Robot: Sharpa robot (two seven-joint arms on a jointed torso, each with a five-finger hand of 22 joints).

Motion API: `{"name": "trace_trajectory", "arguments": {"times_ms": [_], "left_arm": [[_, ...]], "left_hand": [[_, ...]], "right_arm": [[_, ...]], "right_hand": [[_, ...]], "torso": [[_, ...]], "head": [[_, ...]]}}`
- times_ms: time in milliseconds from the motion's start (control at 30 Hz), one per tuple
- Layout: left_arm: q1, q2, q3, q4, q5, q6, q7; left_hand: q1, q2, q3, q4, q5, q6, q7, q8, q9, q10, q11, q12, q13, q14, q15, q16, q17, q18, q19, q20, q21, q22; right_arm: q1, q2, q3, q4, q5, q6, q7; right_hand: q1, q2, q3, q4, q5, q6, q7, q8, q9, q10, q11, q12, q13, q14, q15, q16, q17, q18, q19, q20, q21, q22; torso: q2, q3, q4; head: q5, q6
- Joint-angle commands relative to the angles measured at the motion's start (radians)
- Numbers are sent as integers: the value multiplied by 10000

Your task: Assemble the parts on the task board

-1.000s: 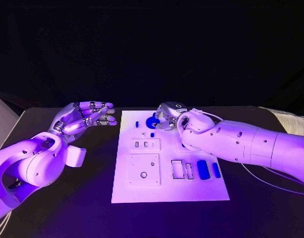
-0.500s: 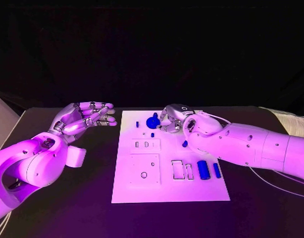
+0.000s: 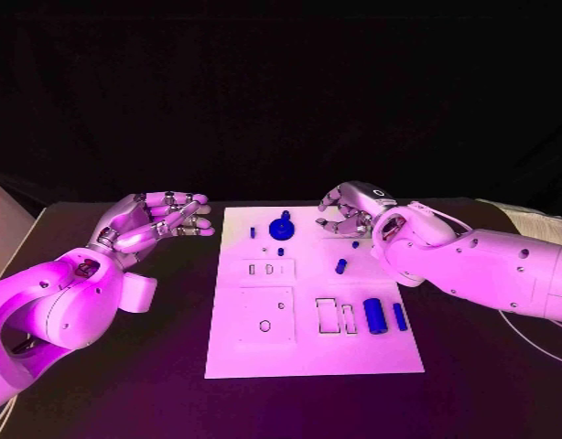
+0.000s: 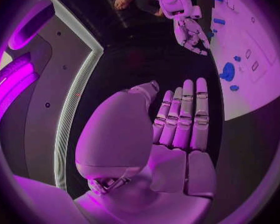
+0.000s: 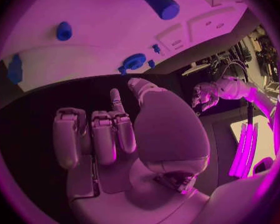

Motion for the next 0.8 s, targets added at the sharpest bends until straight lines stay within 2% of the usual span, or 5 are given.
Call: {"name": "trace_trajectory", "arguments": {"times_ms": [33, 367, 433, 733, 800], "left_arm": [[-6, 14, 9, -6, -23, 108, 81], [-64, 56, 9, -31, -19, 142, 94], [-82, 75, 9, -29, -18, 162, 94], [-129, 116, 9, -52, -17, 192, 91], [-138, 120, 9, -62, -17, 192, 91]], "left_hand": [[-41, -92, 61, 19, -61, -46, 113, 17, -3, 68, 21, -69, -9, -80, -27, 53, 17, 124, -4, -22, 42, 11], [-35, -93, 69, 13, -62, -32, 102, 26, 1, 88, 14, -65, -5, -90, -27, 55, 26, 123, -9, -22, 43, 10], [-35, -93, 69, 13, -62, -32, 102, 26, 1, 88, 14, -65, -5, -90, -27, 55, 26, 123, -9, -22, 43, 10], [-26, -88, 90, 5, -60, 0, 91, 48, 10, 157, -3, -44, 7, -105, -35, 64, 47, 125, -17, -23, 48, 9], [-26, -88, 95, 5, -60, 4, 90, 51, 11, 174, -5, -39, 10, -107, -37, 66, 52, 125, -18, -23, 49, 9]], "right_arm": [[127, -407, 13, 30, 1857, -334, 1641], [269, -1318, 19, -562, 2401, 844, 2858], [255, -1426, 15, -740, 2215, 1084, 2971], [84, -1550, -9, -1535, 1681, 1807, 3047], [44, -1544, -13, -1629, 1647, 1941, 3031]], "right_hand": [[270, -98, 227, -177, -94, 16, 53, -35, -14, 922, -7, -40, 2493, 953, -17, -8, 2319, -139, 629, -37, -24, 1366], [894, -456, 654, -748, -661, 140, 31, -1, -26, 883, -13, -79, 2454, 968, -63, 10, 2390, -157, 647, -56, 42, 1461], [958, -528, 670, -818, -732, 140, 21, -5, -31, 870, -19, -91, 2441, 967, -80, 7, 2383, -157, 645, -70, 41, 1463], [1058, -752, 608, -971, -1114, -141, 98, -184, -120, 779, 34, -177, 2354, 973, -2, 16, 2417, -158, 636, -36, 27, 1461], [1046, -766, 548, -965, -1238, -251, 121, -254, -149, 767, 56, -188, 2343, 976, 27, 19, 2429, -159, 636, -8, 27, 1465]], "torso": [[-7, 61, -61], [-7, 140, -86], [-6, 115, -72], [3, 152, -85], [-1, 136, -70]], "head": [[4, 50], [-213, 97], [-310, 134], [-510, 98], [-540, 69]]}}
